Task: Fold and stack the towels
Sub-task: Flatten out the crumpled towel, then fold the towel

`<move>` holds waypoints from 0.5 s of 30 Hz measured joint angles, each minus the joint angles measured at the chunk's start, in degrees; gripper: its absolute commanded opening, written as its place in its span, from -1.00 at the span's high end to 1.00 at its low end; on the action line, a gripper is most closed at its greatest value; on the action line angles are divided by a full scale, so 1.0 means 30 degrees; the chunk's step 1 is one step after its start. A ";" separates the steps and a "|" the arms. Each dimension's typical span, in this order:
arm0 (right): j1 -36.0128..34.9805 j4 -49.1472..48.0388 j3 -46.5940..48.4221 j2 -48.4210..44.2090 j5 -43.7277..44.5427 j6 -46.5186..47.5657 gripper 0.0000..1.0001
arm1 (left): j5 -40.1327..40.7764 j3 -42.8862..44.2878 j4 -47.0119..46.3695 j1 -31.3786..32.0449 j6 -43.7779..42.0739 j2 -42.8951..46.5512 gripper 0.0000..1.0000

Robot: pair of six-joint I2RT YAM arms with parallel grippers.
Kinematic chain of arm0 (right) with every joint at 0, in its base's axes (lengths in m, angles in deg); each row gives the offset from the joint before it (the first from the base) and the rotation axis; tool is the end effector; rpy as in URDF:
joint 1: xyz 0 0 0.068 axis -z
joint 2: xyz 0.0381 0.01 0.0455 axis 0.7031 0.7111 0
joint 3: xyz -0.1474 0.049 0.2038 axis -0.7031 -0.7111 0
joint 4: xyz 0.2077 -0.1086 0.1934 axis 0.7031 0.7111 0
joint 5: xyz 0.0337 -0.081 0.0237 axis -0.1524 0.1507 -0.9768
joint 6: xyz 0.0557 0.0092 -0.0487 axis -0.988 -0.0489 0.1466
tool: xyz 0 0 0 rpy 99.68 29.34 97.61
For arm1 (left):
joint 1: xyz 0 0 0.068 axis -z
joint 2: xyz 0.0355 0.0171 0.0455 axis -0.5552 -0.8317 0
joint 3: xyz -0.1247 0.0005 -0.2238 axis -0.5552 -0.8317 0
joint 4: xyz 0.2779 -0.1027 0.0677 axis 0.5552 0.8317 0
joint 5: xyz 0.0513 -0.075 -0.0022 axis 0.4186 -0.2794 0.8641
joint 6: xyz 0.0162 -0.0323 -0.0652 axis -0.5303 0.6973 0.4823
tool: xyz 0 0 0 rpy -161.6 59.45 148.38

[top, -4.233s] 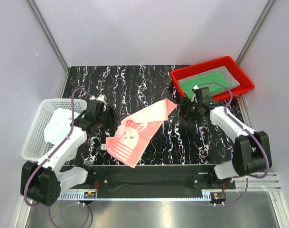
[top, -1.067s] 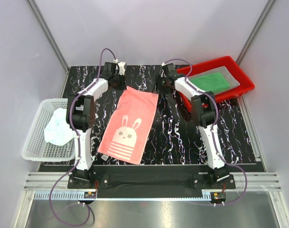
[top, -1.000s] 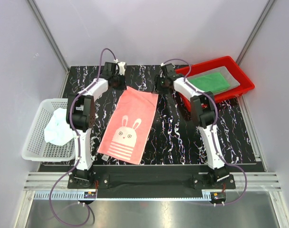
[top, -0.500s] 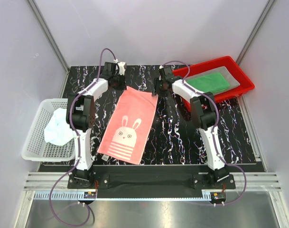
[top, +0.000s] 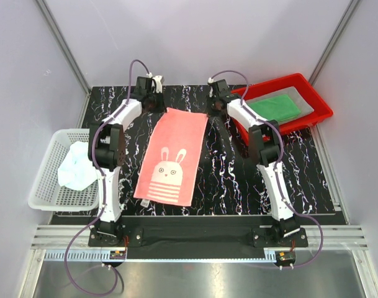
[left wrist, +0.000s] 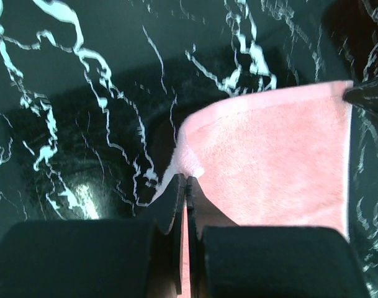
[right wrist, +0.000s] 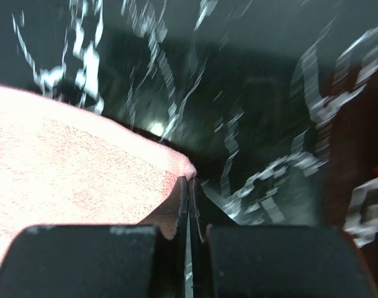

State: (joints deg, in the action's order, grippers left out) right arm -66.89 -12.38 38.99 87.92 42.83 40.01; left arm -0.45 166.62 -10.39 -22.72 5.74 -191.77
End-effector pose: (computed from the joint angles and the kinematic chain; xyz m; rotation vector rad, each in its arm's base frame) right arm 0.5550 0.2314 0.1154 -0.2672 2.4377 0.3463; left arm 0.5381 -0.1232 0.1556 0.2321 2.3564 -0.5017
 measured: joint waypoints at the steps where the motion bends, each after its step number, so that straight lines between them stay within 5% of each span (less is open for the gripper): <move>1: 0.0153 -0.0044 0.0284 0.0095 0.0000 0.0233 1.00 | 0.0022 0.0393 0.0102 -0.0007 0.0233 -0.0175 1.00; 9: 0.2076 -0.2725 0.1158 0.0146 -0.1122 0.2171 1.00 | -0.0648 0.4204 0.0109 -0.0372 0.1545 -0.1792 1.00; 15: 0.2302 -0.5064 -0.0852 -0.0882 -0.2645 0.3643 1.00 | -0.1698 0.4371 -0.0379 -0.0627 0.0678 -0.1865 1.00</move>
State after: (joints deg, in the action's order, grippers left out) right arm -59.99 -27.57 36.44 85.27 34.89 50.94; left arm -5.54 179.74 -11.53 -24.60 7.77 -197.36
